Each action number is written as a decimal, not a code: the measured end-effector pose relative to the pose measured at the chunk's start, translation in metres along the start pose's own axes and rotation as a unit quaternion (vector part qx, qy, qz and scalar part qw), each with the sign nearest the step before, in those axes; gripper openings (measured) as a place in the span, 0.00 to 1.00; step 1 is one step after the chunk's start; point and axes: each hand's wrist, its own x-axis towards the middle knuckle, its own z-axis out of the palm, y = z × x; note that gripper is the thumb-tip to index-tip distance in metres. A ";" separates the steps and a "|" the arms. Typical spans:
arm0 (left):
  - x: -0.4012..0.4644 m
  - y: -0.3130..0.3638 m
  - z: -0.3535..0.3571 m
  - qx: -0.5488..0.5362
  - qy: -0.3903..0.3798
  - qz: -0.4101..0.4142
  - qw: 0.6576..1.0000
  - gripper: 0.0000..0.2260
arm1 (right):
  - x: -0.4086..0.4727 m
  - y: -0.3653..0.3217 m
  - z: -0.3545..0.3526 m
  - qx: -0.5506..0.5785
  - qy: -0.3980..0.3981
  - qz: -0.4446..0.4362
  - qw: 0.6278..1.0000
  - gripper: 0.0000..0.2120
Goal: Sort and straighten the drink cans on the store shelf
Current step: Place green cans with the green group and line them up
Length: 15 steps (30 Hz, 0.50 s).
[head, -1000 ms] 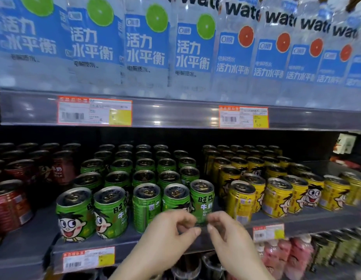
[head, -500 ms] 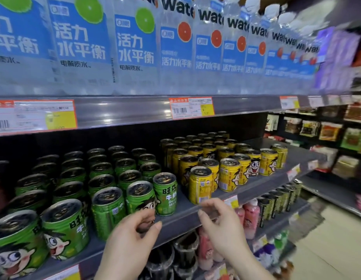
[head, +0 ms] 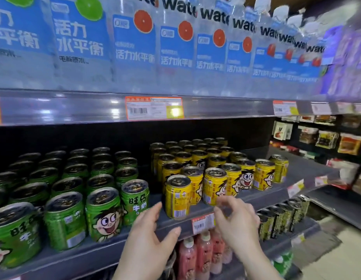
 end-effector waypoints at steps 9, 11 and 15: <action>0.051 0.025 0.058 0.113 0.150 -0.068 0.980 0.31 | 0.070 0.049 -0.014 0.079 -0.051 -0.097 0.991 0.20; 0.055 0.029 0.062 0.119 0.168 -0.091 0.974 0.31 | 0.077 0.055 -0.011 0.086 -0.071 -0.116 0.987 0.29; 0.060 0.038 0.075 0.122 0.202 -0.112 0.965 0.34 | 0.086 0.060 -0.011 0.088 -0.120 -0.136 0.979 0.38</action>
